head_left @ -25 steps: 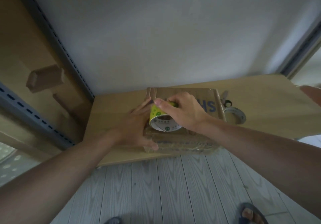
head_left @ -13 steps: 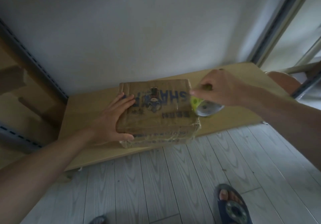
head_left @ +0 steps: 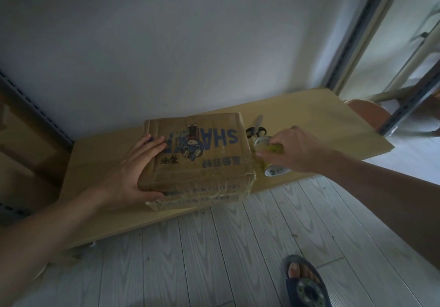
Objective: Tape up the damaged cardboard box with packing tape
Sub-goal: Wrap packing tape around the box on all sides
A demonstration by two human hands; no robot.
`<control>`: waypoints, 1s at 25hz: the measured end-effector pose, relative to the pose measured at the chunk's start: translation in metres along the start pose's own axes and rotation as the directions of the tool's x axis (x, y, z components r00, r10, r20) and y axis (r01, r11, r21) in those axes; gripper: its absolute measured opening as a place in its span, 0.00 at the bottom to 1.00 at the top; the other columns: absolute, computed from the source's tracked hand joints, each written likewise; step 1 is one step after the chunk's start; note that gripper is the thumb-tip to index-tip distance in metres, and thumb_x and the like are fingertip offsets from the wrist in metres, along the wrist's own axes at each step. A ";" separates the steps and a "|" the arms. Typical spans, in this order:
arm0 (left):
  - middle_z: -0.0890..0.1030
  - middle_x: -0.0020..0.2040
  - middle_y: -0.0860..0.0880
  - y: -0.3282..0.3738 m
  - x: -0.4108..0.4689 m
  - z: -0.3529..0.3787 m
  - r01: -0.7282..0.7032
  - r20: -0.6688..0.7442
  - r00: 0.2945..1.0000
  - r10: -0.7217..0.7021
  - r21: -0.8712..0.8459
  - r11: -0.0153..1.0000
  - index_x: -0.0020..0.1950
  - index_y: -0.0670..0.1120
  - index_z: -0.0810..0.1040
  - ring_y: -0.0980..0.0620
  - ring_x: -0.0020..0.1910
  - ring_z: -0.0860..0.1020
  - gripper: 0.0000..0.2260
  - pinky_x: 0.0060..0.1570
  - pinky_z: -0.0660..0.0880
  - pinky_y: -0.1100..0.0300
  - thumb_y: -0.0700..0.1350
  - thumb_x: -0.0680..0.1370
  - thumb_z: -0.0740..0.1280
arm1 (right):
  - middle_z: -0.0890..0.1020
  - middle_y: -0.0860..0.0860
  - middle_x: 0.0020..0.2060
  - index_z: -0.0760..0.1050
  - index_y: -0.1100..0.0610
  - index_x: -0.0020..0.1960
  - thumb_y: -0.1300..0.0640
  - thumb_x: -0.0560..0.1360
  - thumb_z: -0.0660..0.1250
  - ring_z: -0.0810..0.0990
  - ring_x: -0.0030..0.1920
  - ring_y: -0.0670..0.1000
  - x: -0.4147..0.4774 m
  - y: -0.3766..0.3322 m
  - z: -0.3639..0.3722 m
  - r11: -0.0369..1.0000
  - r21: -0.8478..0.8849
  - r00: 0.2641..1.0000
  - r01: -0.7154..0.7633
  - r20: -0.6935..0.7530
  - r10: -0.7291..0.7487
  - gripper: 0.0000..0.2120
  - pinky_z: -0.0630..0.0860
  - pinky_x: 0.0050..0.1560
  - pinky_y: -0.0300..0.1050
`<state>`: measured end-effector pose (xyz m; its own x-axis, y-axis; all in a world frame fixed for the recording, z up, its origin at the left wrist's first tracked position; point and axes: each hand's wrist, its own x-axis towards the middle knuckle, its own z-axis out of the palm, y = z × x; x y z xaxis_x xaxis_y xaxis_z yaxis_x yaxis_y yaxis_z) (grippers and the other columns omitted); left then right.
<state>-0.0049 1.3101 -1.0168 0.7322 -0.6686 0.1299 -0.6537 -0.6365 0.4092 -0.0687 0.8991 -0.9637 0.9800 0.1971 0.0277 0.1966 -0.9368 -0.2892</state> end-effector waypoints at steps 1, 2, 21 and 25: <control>0.52 0.83 0.57 0.001 0.000 0.000 0.001 -0.001 1.000 -0.001 0.005 1.000 0.82 0.49 0.58 0.53 0.82 0.45 0.52 0.77 0.54 0.41 0.75 0.66 0.69 | 0.69 0.48 0.21 0.70 0.56 0.28 0.30 0.72 0.59 0.66 0.21 0.46 0.001 0.001 0.001 1.000 0.009 1.000 0.003 -0.009 -0.003 0.31 0.69 0.27 0.43; 0.52 0.83 0.57 0.001 0.000 0.000 0.002 -0.001 1.000 -0.002 0.006 1.000 0.82 0.49 0.58 0.53 0.82 0.45 0.52 0.77 0.54 0.42 0.75 0.66 0.69 | 0.69 0.48 0.21 0.71 0.56 0.28 0.29 0.72 0.58 0.66 0.21 0.46 0.001 0.002 0.000 1.000 0.013 1.000 0.003 -0.018 -0.003 0.31 0.71 0.28 0.45; 0.53 0.82 0.60 0.000 -0.001 0.001 0.005 -0.018 1.000 -0.006 -0.063 0.998 0.80 0.51 0.59 0.55 0.82 0.45 0.51 0.77 0.51 0.47 0.74 0.65 0.71 | 0.66 0.46 0.20 0.65 0.51 0.24 0.37 0.73 0.68 0.65 0.21 0.46 0.005 0.002 -0.009 0.995 0.098 0.992 0.005 -0.126 0.007 0.27 0.63 0.26 0.40; 0.53 0.82 0.59 0.003 -0.001 0.001 0.006 -0.014 1.000 -0.007 -0.063 0.998 0.80 0.51 0.59 0.54 0.82 0.45 0.50 0.77 0.52 0.46 0.72 0.65 0.73 | 0.71 0.46 0.23 0.68 0.47 0.27 0.37 0.75 0.67 0.70 0.23 0.46 0.004 0.003 0.013 0.992 0.105 0.996 -0.074 -0.033 0.078 0.23 0.67 0.27 0.41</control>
<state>-0.0077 1.3091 -1.0167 0.7394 -0.6587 0.1394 -0.6360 -0.6153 0.4658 -0.0648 0.9009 -0.9769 0.9929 0.1135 0.0366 0.1188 -0.9133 -0.3896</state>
